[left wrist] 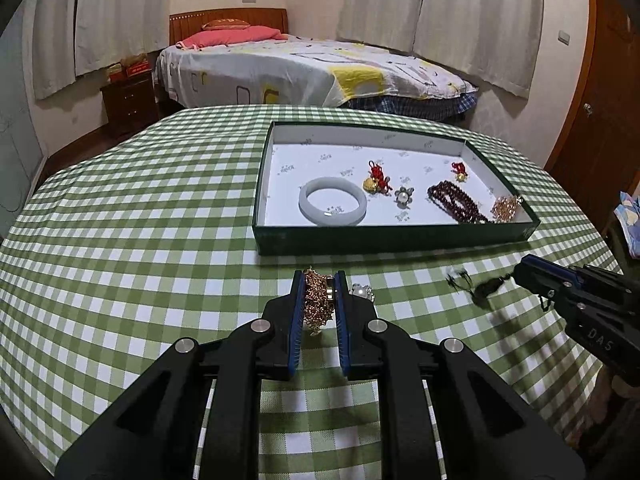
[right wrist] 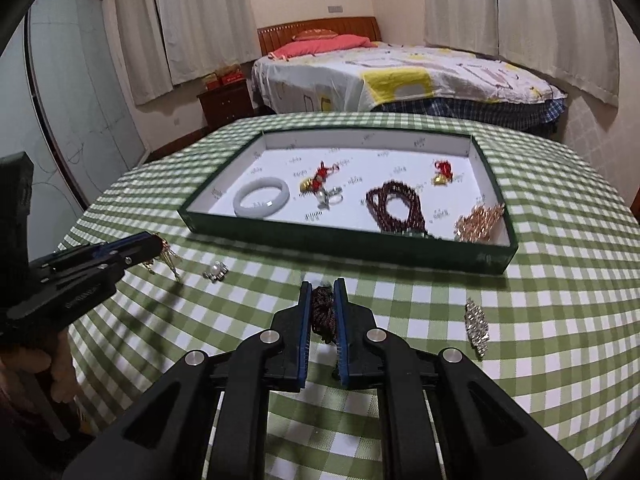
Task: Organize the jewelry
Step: 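Grasp the gold chain necklace with the left tool while the right tool grasps the black cord pendant, then carry the gold chain over the tray with the left tool while the right tool carries the pendant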
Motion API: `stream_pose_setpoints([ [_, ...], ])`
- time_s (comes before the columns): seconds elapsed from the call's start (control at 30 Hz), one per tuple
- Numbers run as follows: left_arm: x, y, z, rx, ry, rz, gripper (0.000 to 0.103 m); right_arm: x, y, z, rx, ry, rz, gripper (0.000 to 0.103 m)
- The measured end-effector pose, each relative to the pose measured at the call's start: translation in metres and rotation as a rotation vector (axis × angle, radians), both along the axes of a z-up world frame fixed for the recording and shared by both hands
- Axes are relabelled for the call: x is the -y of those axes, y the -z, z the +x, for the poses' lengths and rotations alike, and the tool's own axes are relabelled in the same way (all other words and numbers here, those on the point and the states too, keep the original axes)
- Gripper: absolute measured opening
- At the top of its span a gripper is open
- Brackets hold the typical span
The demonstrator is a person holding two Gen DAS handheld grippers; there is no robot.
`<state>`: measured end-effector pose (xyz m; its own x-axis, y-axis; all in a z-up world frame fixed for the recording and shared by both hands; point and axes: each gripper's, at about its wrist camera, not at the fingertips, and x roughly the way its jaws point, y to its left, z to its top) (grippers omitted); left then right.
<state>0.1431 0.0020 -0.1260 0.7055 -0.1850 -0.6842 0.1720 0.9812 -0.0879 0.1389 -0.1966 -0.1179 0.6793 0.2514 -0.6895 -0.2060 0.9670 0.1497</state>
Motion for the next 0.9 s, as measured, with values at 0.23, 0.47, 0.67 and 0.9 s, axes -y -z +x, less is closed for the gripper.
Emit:
stream_pose_setpoints([
  [0.23, 0.001, -0.015, -0.004, 0.035, 0.002, -0.019, 0.014, 0.002, -0.016, -0.008, 0.041, 0.006, 0.009, 0.011],
  [0.47, 0.006, -0.033, -0.003, 0.072, 0.012, -0.043, 0.014, 0.007, -0.038, -0.006, 0.097, 0.016, 0.021, 0.011],
  [0.67, 0.015, -0.050, 0.011, 0.111, 0.036, -0.057, 0.014, 0.012, -0.060, 0.010, 0.158, 0.030, 0.025, 0.011],
  [0.9, 0.027, -0.062, 0.042, 0.156, 0.054, -0.062, 0.014, 0.016, -0.074, 0.042, 0.207, 0.054, 0.017, 0.011],
])
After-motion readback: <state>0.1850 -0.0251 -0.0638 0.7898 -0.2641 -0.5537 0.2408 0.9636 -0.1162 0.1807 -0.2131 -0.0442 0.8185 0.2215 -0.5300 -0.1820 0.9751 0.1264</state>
